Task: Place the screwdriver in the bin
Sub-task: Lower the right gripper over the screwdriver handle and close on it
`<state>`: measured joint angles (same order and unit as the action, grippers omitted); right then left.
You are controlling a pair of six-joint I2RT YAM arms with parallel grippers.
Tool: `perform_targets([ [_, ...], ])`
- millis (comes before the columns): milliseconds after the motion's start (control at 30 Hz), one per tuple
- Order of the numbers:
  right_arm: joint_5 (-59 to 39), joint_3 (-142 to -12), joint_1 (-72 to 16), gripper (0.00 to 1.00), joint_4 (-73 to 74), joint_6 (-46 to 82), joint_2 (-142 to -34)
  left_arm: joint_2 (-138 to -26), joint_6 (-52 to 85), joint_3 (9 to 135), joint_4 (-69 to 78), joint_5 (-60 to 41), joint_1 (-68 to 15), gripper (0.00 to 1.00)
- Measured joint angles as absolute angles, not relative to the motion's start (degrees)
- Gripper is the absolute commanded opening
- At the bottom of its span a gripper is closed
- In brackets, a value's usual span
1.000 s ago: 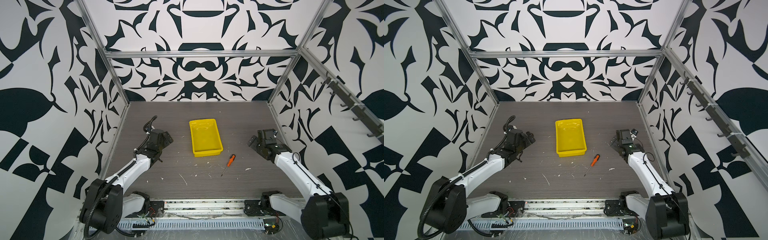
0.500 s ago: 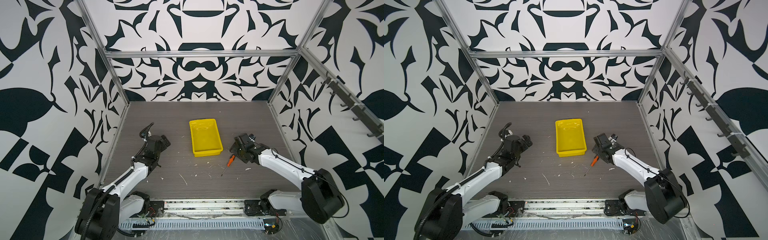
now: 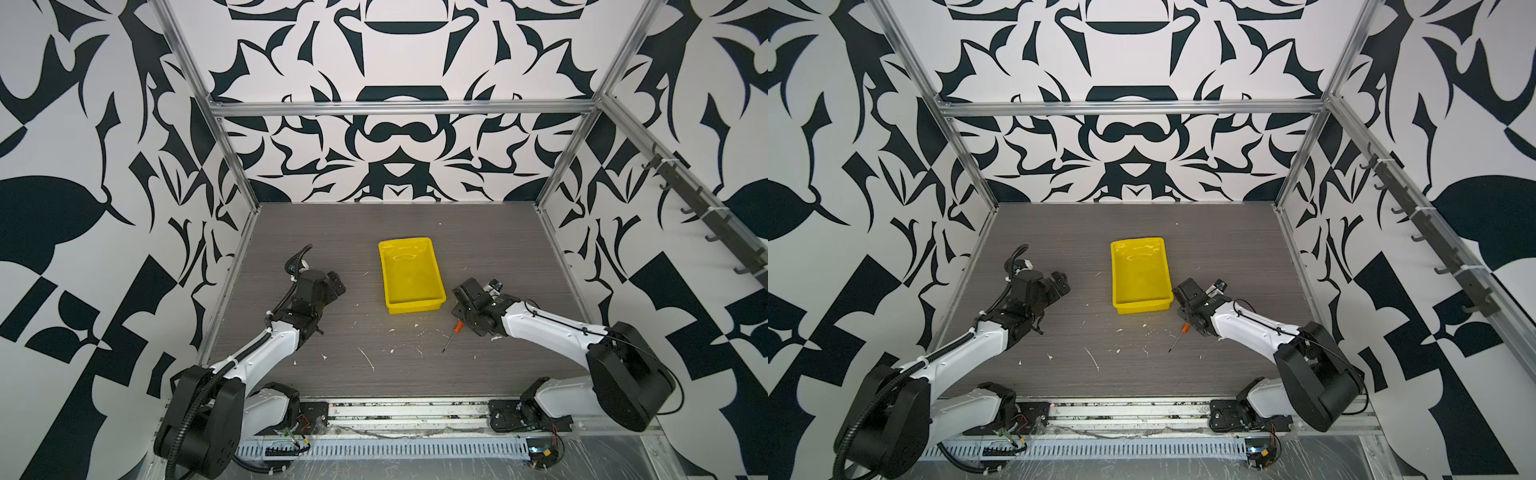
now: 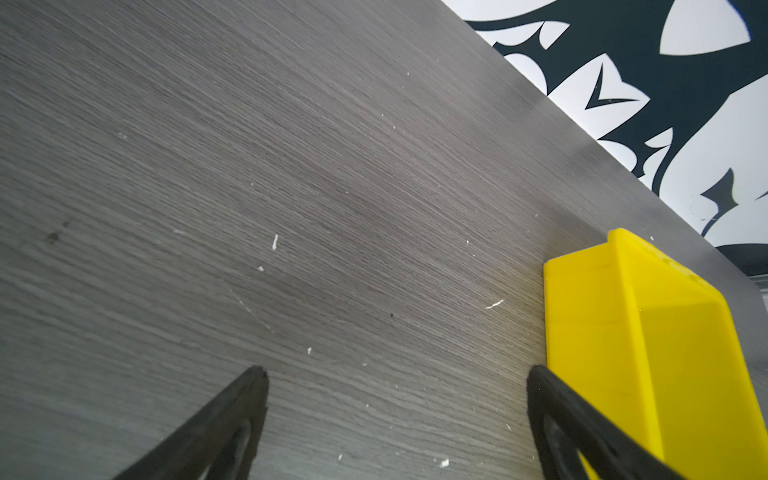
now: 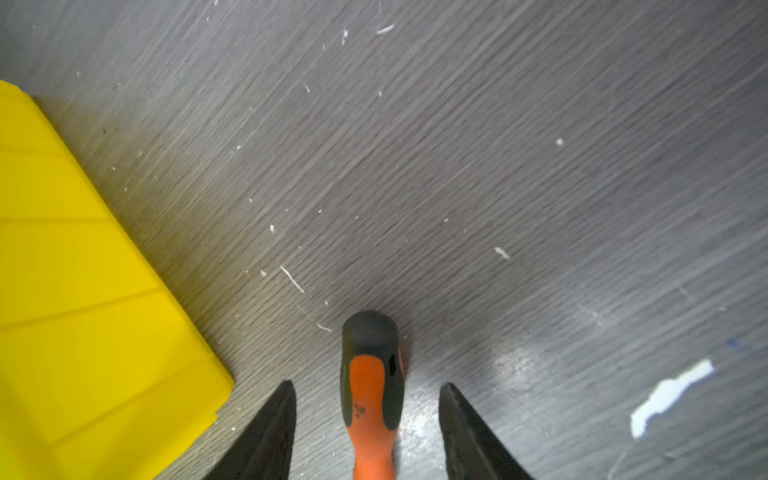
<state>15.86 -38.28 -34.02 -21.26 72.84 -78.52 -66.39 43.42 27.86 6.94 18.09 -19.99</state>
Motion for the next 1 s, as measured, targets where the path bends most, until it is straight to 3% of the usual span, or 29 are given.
perform_targets([
  [233, 16.64, -38.17, -34.02, 0.51, -21.08, 73.3, -79.35, -66.04, 43.44, 27.86, 6.57, 18.83, -19.99, 1.0],
  [833, 16.8, -36.1, -34.02, 0.49, -18.11, 74.63, -81.49, -70.0, 43.44, 29.91, 5.87, 18.15, -19.99, 1.0],
  [1000, 16.78, -36.1, -34.02, 0.43, -18.17, 74.91, -81.49, -70.0, 43.46, 29.93, 5.67, 18.17, -19.99, 1.0],
])
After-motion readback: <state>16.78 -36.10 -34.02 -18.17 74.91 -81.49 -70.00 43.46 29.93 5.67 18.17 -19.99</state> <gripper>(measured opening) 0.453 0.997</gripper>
